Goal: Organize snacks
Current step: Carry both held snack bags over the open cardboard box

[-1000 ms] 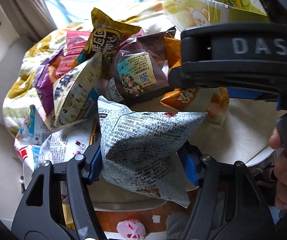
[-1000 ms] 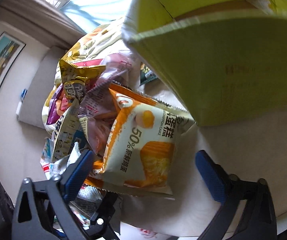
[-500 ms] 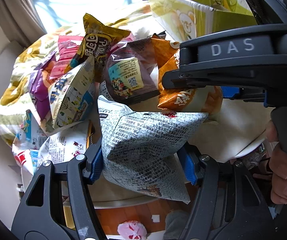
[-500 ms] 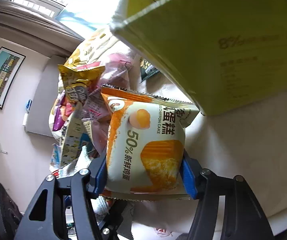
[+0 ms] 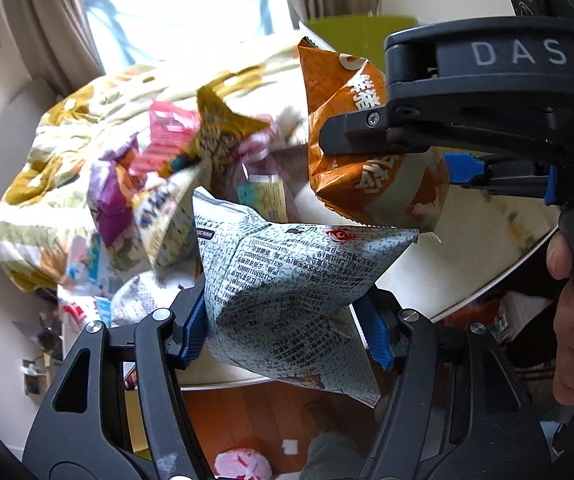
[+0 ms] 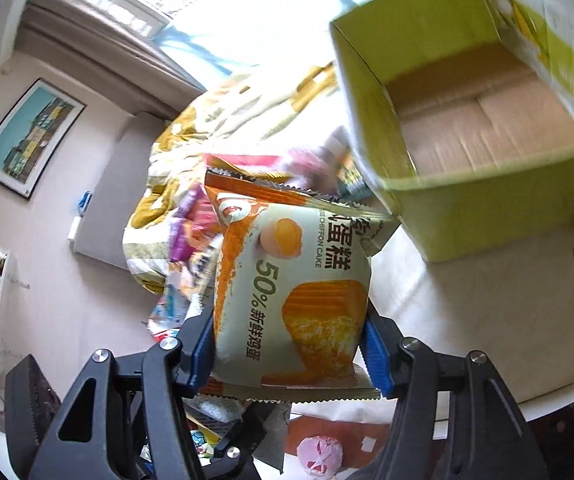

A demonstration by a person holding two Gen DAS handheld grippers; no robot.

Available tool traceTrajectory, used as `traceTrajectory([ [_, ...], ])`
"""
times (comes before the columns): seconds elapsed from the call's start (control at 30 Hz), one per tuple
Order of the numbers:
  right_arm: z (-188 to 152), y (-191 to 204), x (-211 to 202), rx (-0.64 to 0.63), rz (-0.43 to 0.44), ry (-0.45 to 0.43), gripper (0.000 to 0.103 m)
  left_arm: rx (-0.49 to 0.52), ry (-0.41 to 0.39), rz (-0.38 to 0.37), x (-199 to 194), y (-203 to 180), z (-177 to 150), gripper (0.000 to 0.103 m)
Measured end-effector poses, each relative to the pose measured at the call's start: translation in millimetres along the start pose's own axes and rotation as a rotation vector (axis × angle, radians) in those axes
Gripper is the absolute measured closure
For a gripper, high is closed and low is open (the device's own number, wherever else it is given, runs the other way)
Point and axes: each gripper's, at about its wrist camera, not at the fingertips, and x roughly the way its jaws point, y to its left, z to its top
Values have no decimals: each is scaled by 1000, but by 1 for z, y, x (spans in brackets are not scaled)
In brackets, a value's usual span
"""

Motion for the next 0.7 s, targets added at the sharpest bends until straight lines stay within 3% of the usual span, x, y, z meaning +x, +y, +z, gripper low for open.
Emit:
traceTrajectory([
  [0.27,10,20,-34,-73,61,-21,46,-65,-67,35,-31,-5,32,43],
  [0.43,40,25,-56,-139,46,-81,46,-115,-126,48,-47,-17,66,43],
  [0.57,68,11,-79,-199,-1,-103,46,-151,-178,18,-50,-26,106,43],
  [0.7,101,-4,-89,-269,-107,-117,46,-129,-203,-12,-38,-38,151,43],
])
